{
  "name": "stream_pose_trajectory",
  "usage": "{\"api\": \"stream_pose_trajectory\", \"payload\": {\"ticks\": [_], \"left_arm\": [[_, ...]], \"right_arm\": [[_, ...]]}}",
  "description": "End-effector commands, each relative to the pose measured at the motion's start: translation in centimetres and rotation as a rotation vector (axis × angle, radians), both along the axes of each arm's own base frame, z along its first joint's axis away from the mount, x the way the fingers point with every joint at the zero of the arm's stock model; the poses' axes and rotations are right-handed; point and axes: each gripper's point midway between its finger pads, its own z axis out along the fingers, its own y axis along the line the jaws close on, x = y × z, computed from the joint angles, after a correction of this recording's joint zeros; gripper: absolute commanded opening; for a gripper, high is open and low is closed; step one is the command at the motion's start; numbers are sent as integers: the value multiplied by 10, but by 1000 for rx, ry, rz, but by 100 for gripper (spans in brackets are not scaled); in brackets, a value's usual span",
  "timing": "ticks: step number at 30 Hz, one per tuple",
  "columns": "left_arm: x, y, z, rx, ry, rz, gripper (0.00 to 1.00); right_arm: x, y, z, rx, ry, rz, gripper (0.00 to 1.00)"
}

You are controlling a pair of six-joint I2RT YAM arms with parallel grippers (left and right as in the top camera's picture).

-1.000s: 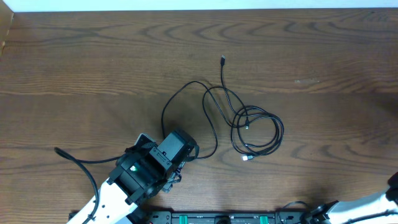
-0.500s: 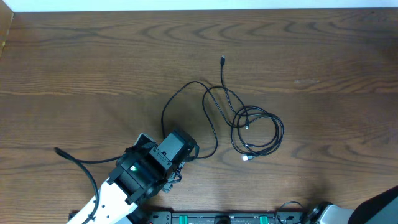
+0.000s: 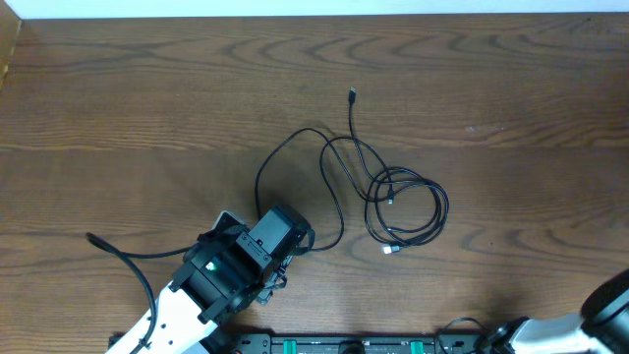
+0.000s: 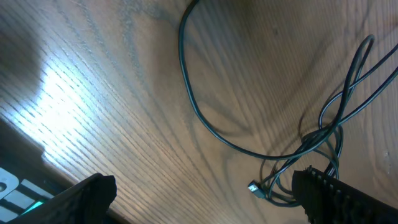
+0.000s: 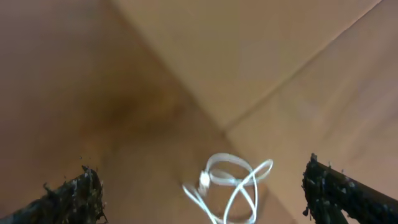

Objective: Untangle cables
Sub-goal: 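Move the right gripper off to the right and drop the white cable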

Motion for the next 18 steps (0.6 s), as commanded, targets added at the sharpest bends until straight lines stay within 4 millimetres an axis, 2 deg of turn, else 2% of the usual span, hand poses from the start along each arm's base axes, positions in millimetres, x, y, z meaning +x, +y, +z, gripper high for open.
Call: {"api": "stream_pose_trajectory", "payload": {"ticks": [1,3,5,14,17,18], "left_arm": [[4,2,7,3,-24,2,96],[4,2,7,3,-24,2,96],[4,2,7,3,-24,2,96],[4,2,7,3,-24,2,96],[4,2,7,3,-24,2,96],[4,2,7,3,-24,2,96]], "right_arm": [[-13,-15,-37,25,107,36,99],[-14,-17,-57,94,84,69,99],[-13,-16,-69,146,54,112,99],[-45,-38,-111,248,35,81,99],[-51,-42,-120,280,-1,96,99],[-52,-44,-121,282,-15,102,95]]}}
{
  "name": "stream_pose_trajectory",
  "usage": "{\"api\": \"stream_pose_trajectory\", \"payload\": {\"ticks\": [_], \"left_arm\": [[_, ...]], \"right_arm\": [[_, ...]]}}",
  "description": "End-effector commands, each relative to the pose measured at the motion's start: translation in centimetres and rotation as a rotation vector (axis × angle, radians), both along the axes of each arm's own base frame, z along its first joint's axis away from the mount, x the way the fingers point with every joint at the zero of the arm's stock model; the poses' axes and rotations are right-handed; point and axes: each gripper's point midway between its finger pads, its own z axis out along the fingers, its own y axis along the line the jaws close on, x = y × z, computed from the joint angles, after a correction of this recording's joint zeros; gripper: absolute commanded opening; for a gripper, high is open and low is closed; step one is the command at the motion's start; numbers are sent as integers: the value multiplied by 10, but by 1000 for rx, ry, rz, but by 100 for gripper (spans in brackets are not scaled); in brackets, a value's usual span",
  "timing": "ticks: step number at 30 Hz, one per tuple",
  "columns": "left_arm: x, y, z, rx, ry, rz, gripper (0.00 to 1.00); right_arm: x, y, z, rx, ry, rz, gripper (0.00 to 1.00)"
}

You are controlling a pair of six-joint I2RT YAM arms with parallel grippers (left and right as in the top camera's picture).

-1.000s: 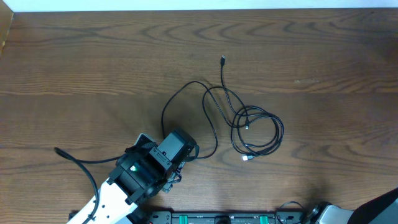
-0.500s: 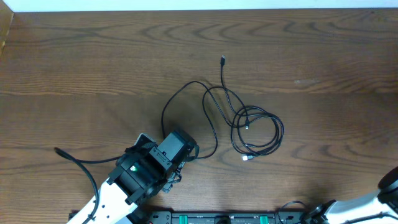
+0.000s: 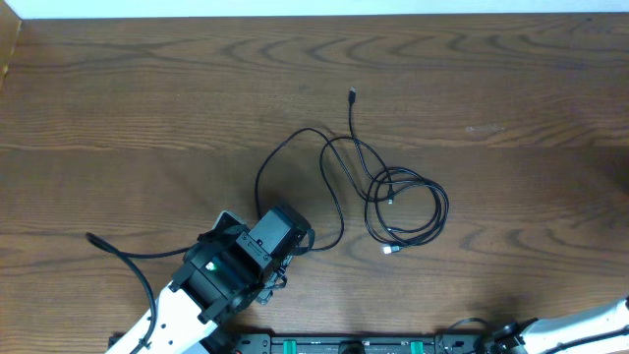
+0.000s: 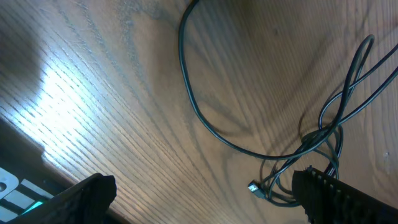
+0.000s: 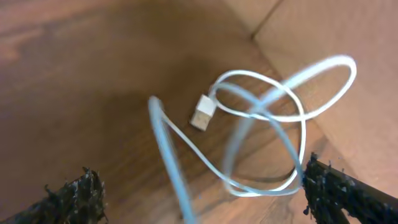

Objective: Untangle cables
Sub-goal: 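Move the right gripper off to the right and drop the white cable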

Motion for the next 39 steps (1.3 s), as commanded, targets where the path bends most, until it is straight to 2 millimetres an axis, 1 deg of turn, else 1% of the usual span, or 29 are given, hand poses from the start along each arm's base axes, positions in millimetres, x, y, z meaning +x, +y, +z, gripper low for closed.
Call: {"api": "stream_pose_trajectory", "payload": {"ticks": [1,5,7,8,10,11,12,13,15,18,23,26,32,34,37,39], "left_arm": [[4,2,7,3,-24,2,96],[4,2,7,3,-24,2,96],[4,2,7,3,-24,2,96],[4,2,7,3,-24,2,96],[4,2,7,3,-24,2,96],[4,2,7,3,-24,2,96],[4,2,7,3,-24,2,96],[4,2,7,3,-24,2,96],[4,2,7,3,-24,2,96],[4,2,7,3,-24,2,96],[4,2,7,3,-24,2,96],[4,2,7,3,-24,2,96],[4,2,7,3,-24,1,96],[4,2,7,3,-24,2,96],[4,2,7,3,-24,2,96],[4,2,7,3,-24,2,96]], "right_arm": [[0,-3,-7,36,-62,45,90],[1,-7,-10,36,-100,63,68],[5,-4,-14,50,-117,85,53],[8,-1,-15,61,-126,98,47],[14,6,-15,81,-149,128,31],[17,8,-14,85,-155,138,18],[20,10,-14,95,-164,138,7],[22,12,-14,108,-170,133,1],[26,19,-15,136,-175,138,1],[34,37,-14,191,-196,191,1],[52,61,4,218,-221,267,1],[57,68,25,193,-227,286,1],[63,82,86,107,-268,327,1],[61,87,107,78,-282,333,1],[56,94,131,49,-296,337,1],[52,95,142,28,-295,327,1]]}}
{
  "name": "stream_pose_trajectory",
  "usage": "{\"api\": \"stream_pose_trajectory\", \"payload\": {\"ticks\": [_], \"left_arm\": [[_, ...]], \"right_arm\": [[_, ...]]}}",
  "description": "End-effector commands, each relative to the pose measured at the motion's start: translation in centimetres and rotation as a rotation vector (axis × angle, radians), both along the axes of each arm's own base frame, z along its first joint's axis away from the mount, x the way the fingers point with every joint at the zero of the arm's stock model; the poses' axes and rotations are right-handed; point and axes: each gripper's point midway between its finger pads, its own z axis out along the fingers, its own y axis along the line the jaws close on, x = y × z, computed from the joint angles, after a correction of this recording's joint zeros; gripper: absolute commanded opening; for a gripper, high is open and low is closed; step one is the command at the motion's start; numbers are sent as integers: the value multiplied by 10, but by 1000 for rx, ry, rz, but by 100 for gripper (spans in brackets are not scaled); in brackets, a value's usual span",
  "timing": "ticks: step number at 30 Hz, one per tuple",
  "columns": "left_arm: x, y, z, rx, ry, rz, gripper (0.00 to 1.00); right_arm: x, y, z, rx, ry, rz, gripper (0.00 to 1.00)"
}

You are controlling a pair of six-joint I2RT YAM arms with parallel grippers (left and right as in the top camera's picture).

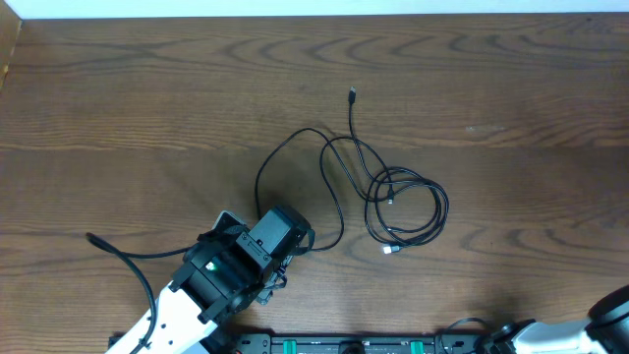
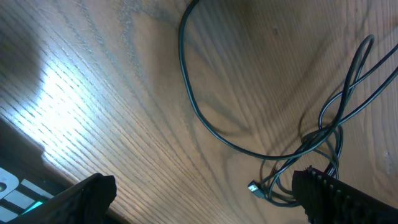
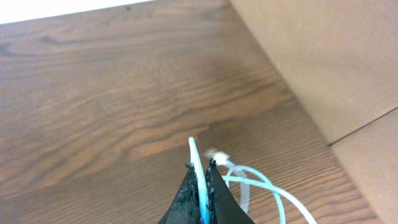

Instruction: Untangle cables

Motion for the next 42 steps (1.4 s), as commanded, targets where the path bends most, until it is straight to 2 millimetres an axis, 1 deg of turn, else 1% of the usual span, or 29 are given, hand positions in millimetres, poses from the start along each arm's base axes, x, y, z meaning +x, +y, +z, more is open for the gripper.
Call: {"api": "stream_pose_trajectory", "payload": {"ticks": [1,3,5,8,9,10,11,13,14,17,19,21,23,26,28,31,33,34,36,38,42], "left_arm": [[4,2,7,3,-24,2,96],[4,2,7,3,-24,2,96],[4,2,7,3,-24,2,96],[4,2,7,3,-24,2,96],[4,2,7,3,-24,2,96],[4,2,7,3,-24,2,96],[4,2,7,3,-24,1,96],[4,2,7,3,-24,2,96],[4,2,7,3,-24,2,96],[4,2,7,3,-24,2,96],[4,2,7,3,-24,2,96],[4,2,7,3,-24,2,96],[4,2,7,3,-24,2,96],[4,2,7,3,-24,2,96],[4,2,7,3,-24,2,96],[4,2,7,3,-24,2,96],[4,2,7,3,-24,2,96],[4,2,7,3,-24,2,96],[4,2,7,3,-24,2,96],[4,2,7,3,-24,2,96],[4,2,7,3,-24,1,96]], "right_arm": [[-3,3,19,-26,-12,-14,1],[-9,1,17,-30,14,-46,1],[-14,0,11,-16,45,-66,1],[-14,1,4,0,58,-66,1],[-14,1,3,2,60,-66,3],[-14,0,1,4,61,-66,7],[-13,0,0,6,62,-66,15],[-13,-2,-3,9,65,-67,44],[-13,-2,-6,10,69,-69,50],[-12,-6,-14,19,75,-72,60],[-11,-7,-19,27,81,-71,78],[-10,-6,-23,33,85,-67,99],[-8,-5,-22,38,76,-61,99],[0,1,-7,49,14,-36,99],[7,7,10,54,-46,-11,99],[21,17,43,63,-166,14,99],[29,23,60,68,-219,18,99],[33,28,65,69,-233,25,99],[42,40,69,65,-236,52,99],[52,54,67,70,-225,79,99],[76,95,55,91,-171,138,99]]}}
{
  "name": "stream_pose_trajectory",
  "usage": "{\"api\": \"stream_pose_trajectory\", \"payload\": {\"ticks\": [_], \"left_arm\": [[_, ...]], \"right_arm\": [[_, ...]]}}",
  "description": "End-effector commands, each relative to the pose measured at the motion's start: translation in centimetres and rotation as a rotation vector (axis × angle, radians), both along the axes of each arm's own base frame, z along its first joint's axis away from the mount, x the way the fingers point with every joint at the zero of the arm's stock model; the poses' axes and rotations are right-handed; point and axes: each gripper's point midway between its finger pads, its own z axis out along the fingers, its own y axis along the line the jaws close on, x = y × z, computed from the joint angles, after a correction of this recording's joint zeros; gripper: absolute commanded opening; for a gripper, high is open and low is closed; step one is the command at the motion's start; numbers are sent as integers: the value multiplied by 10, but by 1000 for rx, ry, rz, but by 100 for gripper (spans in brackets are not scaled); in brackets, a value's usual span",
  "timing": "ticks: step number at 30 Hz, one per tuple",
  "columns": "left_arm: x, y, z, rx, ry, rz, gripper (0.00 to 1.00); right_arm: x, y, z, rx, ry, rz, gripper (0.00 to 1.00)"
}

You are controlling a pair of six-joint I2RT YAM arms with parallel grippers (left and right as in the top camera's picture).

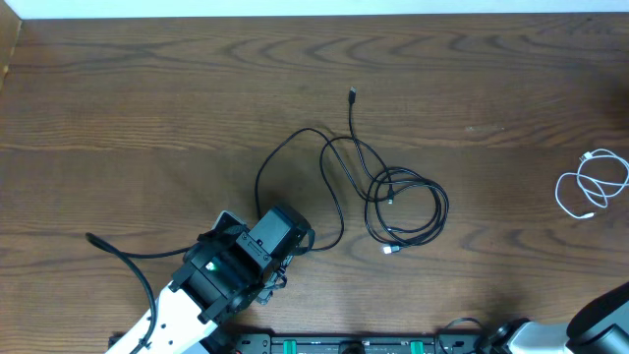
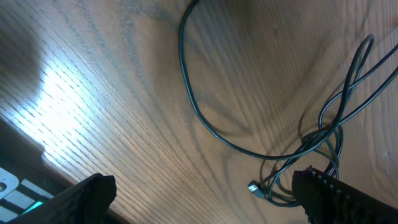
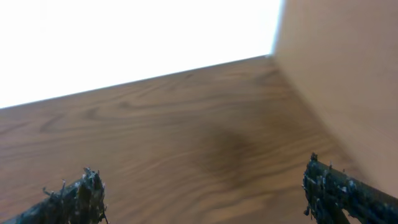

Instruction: Untangle cables

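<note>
A black cable (image 1: 388, 202) lies in tangled loops mid-table, one plug (image 1: 351, 94) stretched to the far side. In the left wrist view its loops (image 2: 205, 118) and a silver plug (image 2: 254, 187) lie ahead of my open left gripper (image 2: 205, 199), which holds nothing. The left arm (image 1: 241, 265) sits at the near left, just beside the cable's left loop. A white cable (image 1: 590, 182) lies coiled at the table's right edge. My right gripper (image 3: 205, 199) is open over bare wood, with no cable in its view.
A brown wooden table (image 1: 147, 98) carries everything. A tan cardboard wall (image 3: 348, 74) rises at the right in the right wrist view. The right arm (image 1: 601, 320) shows only at the near right corner. A black lead (image 1: 118, 251) trails from the left arm.
My right gripper was shut on the white cable; now it is open with no cable in its view. The white cable now lies on the table's right edge. The left arm has not moved.
My right gripper hung open above the white cable near the cardboard wall, then closer over it, then shut on it. Now the white cable lies coiled at the table's right edge, released. The black tangle and the left arm stayed the same throughout.
</note>
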Motion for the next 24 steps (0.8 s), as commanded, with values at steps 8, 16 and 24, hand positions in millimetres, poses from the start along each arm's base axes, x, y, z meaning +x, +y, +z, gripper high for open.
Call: {"api": "stream_pose_trajectory", "payload": {"ticks": [8,16,24], "left_arm": [[4,2,7,3,-24,2,96],[4,2,7,3,-24,2,96],[4,2,7,3,-24,2,96]], "right_arm": [[45,136,-28,227,130,192,99],[25,266,-70,429,394,428,99],[-22,316,-139,319,763,403,82]]}}
